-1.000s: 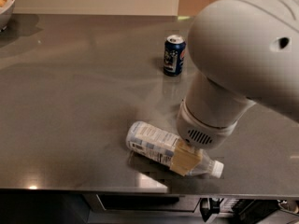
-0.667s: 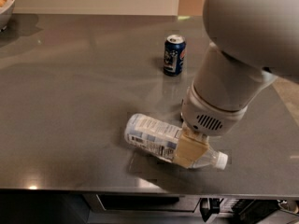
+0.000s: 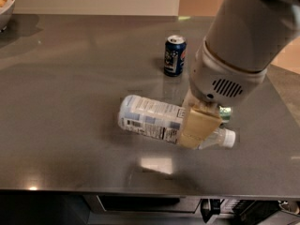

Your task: Pick blue plastic bottle

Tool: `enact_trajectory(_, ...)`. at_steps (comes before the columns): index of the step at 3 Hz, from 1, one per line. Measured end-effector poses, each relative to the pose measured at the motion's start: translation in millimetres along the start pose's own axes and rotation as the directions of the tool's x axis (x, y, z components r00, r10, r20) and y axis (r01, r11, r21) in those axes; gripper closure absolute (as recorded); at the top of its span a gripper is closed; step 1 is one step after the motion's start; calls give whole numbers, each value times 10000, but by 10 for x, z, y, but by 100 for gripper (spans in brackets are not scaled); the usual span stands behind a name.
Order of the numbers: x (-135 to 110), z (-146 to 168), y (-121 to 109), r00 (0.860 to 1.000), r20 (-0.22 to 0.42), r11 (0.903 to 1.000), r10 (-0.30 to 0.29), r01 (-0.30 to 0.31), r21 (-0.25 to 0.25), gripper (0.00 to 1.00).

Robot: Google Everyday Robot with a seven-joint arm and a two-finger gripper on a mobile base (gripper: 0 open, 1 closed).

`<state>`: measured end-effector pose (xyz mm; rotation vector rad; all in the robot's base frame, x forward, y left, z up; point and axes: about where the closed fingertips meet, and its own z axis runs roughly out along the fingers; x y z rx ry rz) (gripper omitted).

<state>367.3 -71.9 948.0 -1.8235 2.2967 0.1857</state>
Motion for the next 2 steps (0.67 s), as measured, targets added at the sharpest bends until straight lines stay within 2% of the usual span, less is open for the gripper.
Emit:
enact_trajectory(1, -154, -292, 32, 9974, 262, 9973, -673, 665, 319, 100)
enact_trajectory(2, -162, -299, 34, 9973, 278, 9971, -684, 674, 353, 100)
